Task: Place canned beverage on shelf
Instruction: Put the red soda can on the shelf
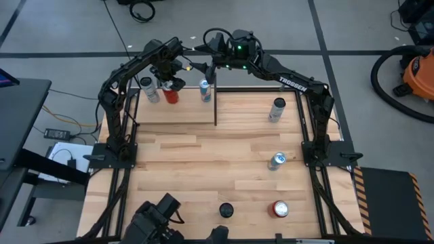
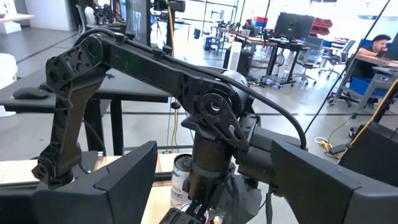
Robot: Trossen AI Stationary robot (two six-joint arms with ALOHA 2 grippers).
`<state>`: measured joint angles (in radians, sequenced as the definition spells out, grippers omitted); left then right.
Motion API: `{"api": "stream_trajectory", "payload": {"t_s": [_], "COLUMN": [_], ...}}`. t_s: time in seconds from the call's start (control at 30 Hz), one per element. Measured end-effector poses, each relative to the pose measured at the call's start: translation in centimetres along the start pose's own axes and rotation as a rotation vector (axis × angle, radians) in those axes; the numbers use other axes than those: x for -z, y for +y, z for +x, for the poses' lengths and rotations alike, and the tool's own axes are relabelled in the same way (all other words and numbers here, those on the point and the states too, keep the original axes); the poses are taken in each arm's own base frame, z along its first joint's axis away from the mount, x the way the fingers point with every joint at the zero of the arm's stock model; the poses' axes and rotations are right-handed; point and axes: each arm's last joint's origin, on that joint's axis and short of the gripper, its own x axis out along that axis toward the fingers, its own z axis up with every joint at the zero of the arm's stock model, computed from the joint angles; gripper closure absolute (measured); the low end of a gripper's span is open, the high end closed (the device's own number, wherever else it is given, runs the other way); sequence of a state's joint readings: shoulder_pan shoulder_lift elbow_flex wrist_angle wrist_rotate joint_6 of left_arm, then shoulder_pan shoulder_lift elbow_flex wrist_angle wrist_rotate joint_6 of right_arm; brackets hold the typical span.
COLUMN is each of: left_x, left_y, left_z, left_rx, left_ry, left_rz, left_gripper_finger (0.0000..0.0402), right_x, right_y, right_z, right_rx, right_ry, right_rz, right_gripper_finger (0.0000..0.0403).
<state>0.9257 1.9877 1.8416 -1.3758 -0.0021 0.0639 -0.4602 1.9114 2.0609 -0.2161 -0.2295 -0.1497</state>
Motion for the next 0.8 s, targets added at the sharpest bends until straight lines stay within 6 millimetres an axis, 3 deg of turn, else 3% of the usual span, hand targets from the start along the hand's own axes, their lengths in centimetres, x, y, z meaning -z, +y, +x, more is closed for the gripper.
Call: {"api": "stream_trajectory", "payload": {"t_s": [0.8], "left_x": [0.12], "left_y": [-0.25], "left_z": [0.03], "left_rx": [0.058], "left_ry": [0.013], "left_rz": [0.000], "left_gripper_finger": [0.0085], "right_x": [-0.01], "right_y": [0.00], "right_z": [0.00], "right_rx": [0.000], "right_ry": [-0.001], "right_rz": [0.000], "right_gripper_finger": [0.0080]}}
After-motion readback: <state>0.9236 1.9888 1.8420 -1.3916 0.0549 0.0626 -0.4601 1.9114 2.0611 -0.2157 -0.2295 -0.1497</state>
